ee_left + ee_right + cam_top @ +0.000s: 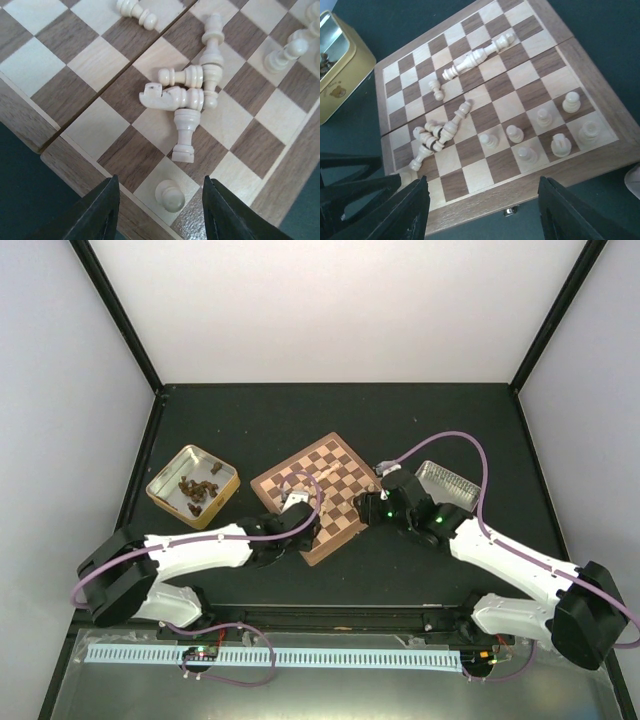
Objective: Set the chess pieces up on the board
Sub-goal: Place the chess piece on the chessboard, then pick up the chess piece from the chessboard.
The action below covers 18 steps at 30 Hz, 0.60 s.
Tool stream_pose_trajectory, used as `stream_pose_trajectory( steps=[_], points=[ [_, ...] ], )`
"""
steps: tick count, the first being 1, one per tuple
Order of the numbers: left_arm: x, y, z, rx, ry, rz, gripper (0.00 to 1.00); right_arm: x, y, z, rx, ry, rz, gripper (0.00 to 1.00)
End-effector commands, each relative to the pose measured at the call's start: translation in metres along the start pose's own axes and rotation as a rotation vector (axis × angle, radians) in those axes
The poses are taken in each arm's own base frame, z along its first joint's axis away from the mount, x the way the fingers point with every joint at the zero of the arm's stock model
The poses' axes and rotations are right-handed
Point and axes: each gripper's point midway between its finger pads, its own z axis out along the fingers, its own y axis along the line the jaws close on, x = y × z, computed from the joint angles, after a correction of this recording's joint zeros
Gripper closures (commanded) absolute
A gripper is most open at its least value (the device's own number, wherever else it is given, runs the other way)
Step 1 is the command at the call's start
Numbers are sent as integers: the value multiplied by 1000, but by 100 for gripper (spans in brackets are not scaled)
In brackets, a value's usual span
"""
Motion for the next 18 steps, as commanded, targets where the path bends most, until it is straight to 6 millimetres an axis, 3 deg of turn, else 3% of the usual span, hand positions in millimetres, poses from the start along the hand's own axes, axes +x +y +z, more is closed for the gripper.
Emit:
stream_pose_trajectory(
  steps=[1,6,11,18],
  points=[
    [-31,-10,-22,51,-62,-34,53,-2,17,-3,-66,57,-27,39],
    [-56,1,-42,96,-118,-121,55,15,28,13,-100,184,-47,41],
    [-74,26,-56,119,-193,-227,56,32,39,32,-75,262,-60,43],
    [-84,53,-76,135,-280,-275,56,39,56,61,-35,315,-70,48]
  ],
)
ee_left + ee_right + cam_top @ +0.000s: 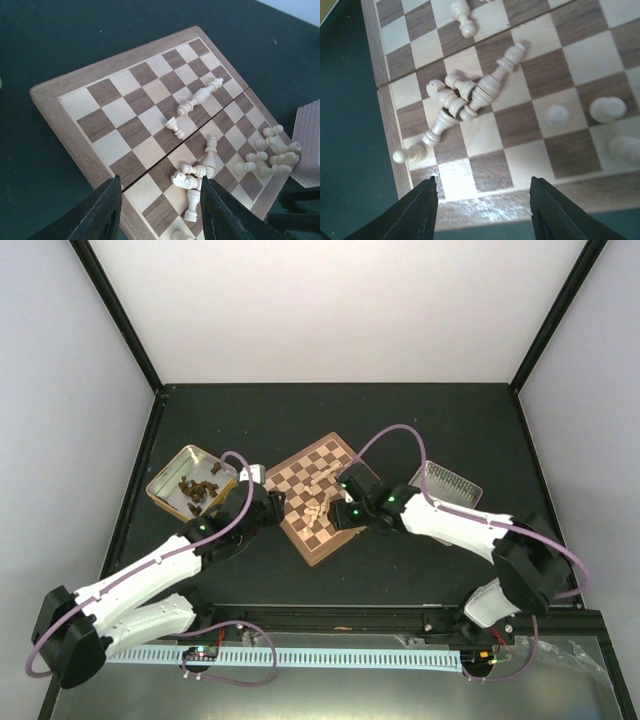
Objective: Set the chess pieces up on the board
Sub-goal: Pick up the chess piece from the chessboard.
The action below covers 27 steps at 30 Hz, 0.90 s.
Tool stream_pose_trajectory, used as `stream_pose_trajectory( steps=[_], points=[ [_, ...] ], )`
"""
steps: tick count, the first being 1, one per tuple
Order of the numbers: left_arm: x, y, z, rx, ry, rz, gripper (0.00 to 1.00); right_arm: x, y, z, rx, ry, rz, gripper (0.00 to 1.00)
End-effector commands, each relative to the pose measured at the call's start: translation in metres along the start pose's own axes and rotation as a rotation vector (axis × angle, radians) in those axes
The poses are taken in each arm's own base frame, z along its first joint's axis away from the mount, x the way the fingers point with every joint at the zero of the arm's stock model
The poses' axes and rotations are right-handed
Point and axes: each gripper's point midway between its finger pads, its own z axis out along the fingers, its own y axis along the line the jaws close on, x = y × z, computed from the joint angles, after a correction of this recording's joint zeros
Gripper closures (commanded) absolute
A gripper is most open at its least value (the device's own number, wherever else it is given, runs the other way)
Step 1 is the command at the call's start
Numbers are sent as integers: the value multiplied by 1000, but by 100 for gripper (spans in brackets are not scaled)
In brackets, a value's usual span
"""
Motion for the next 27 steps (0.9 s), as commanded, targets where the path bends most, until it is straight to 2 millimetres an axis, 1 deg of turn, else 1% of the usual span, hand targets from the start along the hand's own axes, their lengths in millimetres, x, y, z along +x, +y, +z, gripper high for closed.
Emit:
stream_pose_trajectory(
  steps=[1,5,10,14,18,21,27],
  points=[
    [-7,5,-12,34,-34,-13,56,-10,16,12,12,19,-7,49],
    [-8,11,-18,47,-55,-28,56,-11,26,25,14,64,-14,49],
    [-5,16,-22,57,-60,-35,56,-8,32,33,17,100,-8,50],
    [-4,19,-23,57,-63,-33,56,0,36,40,10,139,-10,52],
    [-6,19,-24,61,-71,-26,57,6,39,49,9,167,-26,51],
    [-8,18,-23,63,-72,-23,57,3,41,53,8,163,-33,50],
    [-4,19,-20,60,-55,-22,58,-3,39,67,31,147,-22,53]
  ],
)
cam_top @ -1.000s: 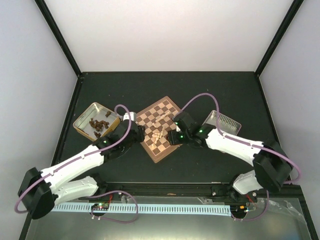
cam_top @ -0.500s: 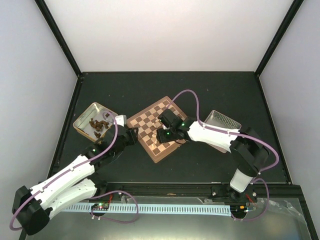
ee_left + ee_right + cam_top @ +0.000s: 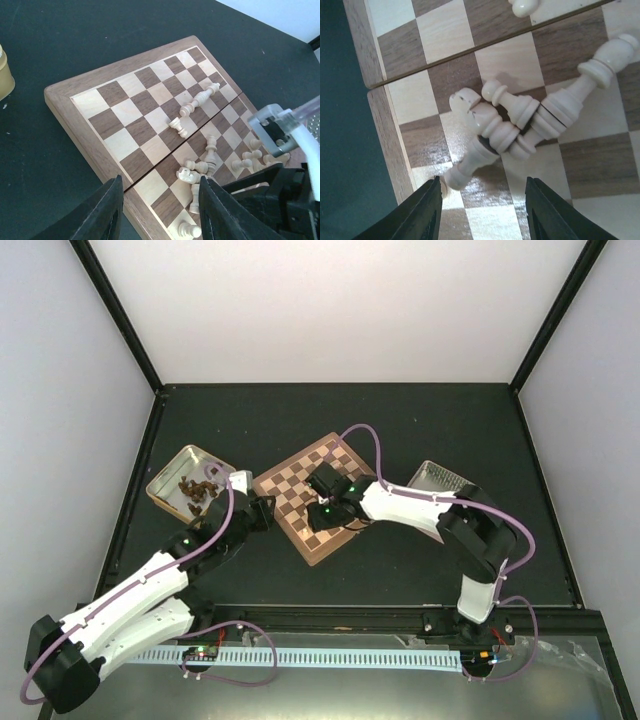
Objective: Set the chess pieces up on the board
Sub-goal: Pick up the chess piece from the chessboard.
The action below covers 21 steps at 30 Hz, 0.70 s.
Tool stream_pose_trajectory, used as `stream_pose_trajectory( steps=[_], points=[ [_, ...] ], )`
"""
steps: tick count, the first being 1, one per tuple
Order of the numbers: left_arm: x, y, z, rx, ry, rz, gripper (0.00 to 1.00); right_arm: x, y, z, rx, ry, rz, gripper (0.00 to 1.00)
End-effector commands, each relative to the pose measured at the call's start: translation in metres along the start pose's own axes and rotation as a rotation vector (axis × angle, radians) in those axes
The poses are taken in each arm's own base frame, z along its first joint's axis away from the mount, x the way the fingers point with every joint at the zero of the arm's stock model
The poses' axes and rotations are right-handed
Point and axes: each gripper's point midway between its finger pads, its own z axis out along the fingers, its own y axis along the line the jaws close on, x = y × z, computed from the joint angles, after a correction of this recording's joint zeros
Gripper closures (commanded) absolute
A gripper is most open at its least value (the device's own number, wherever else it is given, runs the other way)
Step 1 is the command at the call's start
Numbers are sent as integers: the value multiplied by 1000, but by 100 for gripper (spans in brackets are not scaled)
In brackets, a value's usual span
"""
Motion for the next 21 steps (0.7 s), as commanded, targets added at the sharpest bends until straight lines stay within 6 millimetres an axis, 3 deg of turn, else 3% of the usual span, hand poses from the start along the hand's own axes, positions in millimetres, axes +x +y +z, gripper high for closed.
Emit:
stream_pose_trajectory(
  steps=[1,11,16,21],
  points=[
    [-1,-1,0,11,2,10,58,-13,7,5,-7,-37,14,53],
    [1,1,-2,6,17,3,59,-39,-2,19,70,-135,56,67],
    [4,3,0,4,27,-3,59,-52,-5,21,110,-171,29,68],
    [3,3,0,3,26,-5,59,-49,-6,22,118,-159,14,63]
  ],
)
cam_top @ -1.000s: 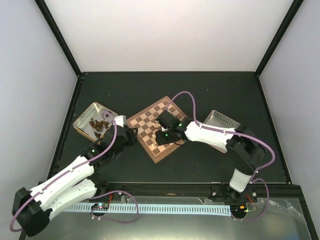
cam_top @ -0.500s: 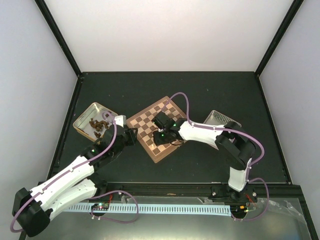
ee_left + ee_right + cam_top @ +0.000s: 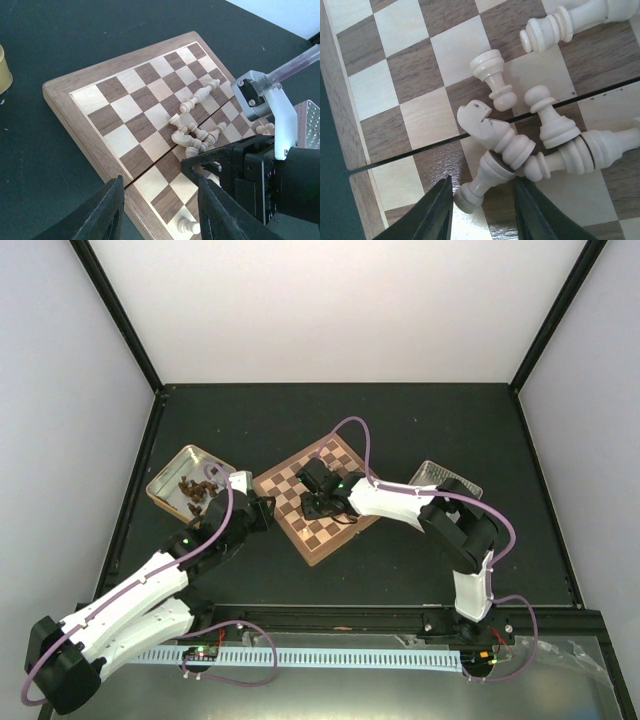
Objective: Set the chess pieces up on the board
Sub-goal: Pick up the chess piece from the chessboard.
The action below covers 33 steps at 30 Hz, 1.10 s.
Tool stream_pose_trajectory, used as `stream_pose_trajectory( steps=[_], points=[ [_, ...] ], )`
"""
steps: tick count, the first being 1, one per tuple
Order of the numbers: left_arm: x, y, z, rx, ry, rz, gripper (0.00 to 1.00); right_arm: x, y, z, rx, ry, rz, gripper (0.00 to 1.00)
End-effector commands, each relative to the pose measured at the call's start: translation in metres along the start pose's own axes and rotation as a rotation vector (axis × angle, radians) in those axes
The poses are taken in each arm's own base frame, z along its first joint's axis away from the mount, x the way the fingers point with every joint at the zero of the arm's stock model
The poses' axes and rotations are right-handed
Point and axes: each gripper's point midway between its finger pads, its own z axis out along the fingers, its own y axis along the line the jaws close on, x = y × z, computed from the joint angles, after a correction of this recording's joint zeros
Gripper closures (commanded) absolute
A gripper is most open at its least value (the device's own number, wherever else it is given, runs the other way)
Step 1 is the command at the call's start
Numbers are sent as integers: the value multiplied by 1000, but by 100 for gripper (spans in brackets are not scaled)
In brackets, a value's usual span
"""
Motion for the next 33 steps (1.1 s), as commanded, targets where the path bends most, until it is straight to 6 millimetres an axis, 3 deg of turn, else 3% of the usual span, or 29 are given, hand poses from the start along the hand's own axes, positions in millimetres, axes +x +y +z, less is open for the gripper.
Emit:
stream_pose_trajectory(
  steps=[1,9,15,23,27,30,33],
  points=[
    [1,2,0,-3,8,0,59,-6,-2,0,31,-28,-27,62],
    [0,3,1,-4,4,-5,58,8,-9,4,84,1,-47,66],
    [0,4,1,-3,5,-12,58,15,-10,1,104,3,-64,82],
    [7,-1,5,42,29,-39,57,15,-12,3,110,-6,-74,96],
    [11,-11,9,110,53,-66,55,2,0,-13,19,-99,-83,97],
    [11,-35,9,271,72,-80,40,-11,22,-33,-98,-158,-142,97],
    [10,-51,7,380,85,-99,34,-19,37,-53,-185,-210,-165,97]
  ],
)
